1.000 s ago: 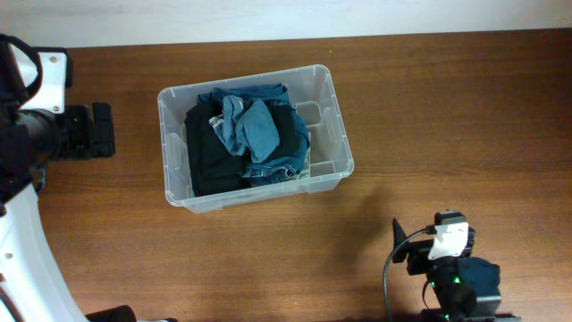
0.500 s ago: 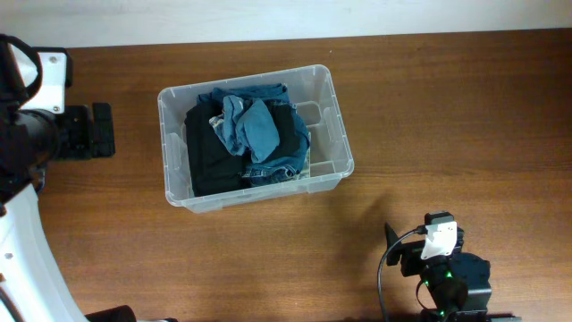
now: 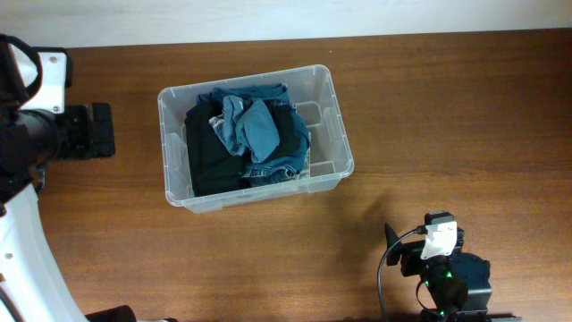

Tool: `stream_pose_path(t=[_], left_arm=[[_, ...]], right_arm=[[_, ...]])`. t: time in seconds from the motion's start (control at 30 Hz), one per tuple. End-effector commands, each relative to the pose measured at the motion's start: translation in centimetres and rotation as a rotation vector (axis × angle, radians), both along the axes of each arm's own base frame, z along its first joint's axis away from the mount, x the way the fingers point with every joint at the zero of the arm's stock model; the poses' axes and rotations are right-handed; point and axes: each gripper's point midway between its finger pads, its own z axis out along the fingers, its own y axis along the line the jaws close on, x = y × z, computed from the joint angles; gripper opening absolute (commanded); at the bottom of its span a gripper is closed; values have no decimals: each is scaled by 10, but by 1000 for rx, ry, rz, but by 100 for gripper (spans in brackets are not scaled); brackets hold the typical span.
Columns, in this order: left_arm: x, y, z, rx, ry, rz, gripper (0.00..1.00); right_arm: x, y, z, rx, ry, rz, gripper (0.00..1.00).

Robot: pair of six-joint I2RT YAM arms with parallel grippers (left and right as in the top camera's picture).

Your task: Pack container

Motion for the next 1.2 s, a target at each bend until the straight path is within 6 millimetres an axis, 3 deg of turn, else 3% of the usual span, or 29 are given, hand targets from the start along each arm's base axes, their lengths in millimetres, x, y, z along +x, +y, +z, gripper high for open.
stream_pose_path(t=[0.0, 0.13, 0.27, 0.33, 0.5, 0.8, 0.97, 1.17], left_arm=[[-3, 1, 3, -3, -12, 12, 100], [-10, 3, 4, 16, -24, 20, 100], [16, -4, 1, 8, -196, -22, 100], [20, -18, -24, -34, -265, -81, 100], [3, -49, -86, -117, -372, -202, 100], [-63, -69, -202, -111, -418, -245, 100], [-86, -82, -241, -109, -481, -298, 100], [-91, -83, -270, -110, -477, -304, 100]], right_arm=[[0, 1, 0, 6, -6, 5, 98], [0, 1, 0, 6, -6, 5, 98], [0, 1, 0, 6, -6, 5, 98], [0, 1, 0, 6, -6, 5, 98], [0, 1, 0, 6, -6, 5, 98], [0, 1, 0, 6, -6, 5, 98], [0, 1, 0, 6, -6, 5, 98], [0, 1, 0, 6, -6, 5, 98]])
